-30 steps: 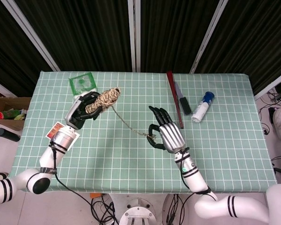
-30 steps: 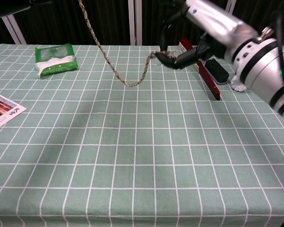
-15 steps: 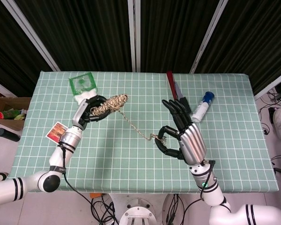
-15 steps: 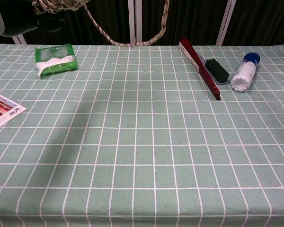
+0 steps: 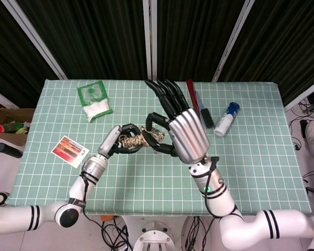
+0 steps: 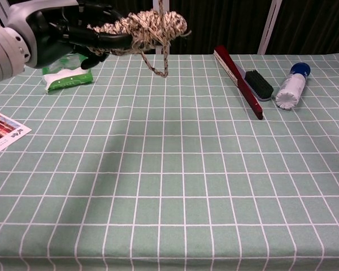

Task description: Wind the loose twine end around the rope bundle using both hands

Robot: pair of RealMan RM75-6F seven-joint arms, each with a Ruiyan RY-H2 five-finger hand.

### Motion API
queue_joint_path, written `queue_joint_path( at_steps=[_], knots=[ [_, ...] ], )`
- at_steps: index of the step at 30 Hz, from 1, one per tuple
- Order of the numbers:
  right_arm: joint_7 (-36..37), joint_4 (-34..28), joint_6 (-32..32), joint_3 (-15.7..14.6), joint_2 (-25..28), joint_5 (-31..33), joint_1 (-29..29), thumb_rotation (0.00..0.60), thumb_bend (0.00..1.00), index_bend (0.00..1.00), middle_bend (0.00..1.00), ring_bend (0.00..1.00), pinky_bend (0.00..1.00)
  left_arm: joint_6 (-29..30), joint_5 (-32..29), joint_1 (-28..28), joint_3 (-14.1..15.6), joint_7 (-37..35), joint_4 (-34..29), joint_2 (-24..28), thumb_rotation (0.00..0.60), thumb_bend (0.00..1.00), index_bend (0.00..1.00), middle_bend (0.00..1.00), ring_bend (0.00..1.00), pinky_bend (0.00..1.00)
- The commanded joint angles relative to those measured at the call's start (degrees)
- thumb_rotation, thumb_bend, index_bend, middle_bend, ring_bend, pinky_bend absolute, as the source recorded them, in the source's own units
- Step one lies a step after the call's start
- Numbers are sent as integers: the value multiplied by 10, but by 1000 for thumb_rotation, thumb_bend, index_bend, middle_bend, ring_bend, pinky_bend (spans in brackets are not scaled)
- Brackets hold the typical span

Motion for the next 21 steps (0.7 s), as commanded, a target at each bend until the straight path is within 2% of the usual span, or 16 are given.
queue_joint_path(
  at_steps=[1,5,10,15,21],
  knots=[
    [-68,27,-10,62,-31,109,82,600,525,1000,79,0,0,1,27,3,13,17,-8,-6,600,446,804,823,696,825],
    [-80,65,-3,80,-49,172,127,600,524,1000,83,0,0,-9,70,9,24,-2,-23,2,600,445,804,823,696,826],
    [-76,117,-2,83,-63,220,168,600,521,1000,87,0,0,-23,165,15,50,-59,-32,22,600,446,804,823,696,827],
    [-53,156,6,72,-71,237,180,600,518,1000,88,0,0,-30,275,11,79,-198,-32,54,600,446,804,822,696,827],
    [-14,176,25,64,-63,248,164,600,520,1000,92,0,0,0,346,5,104,-385,-3,79,600,446,804,821,696,827]
  ],
)
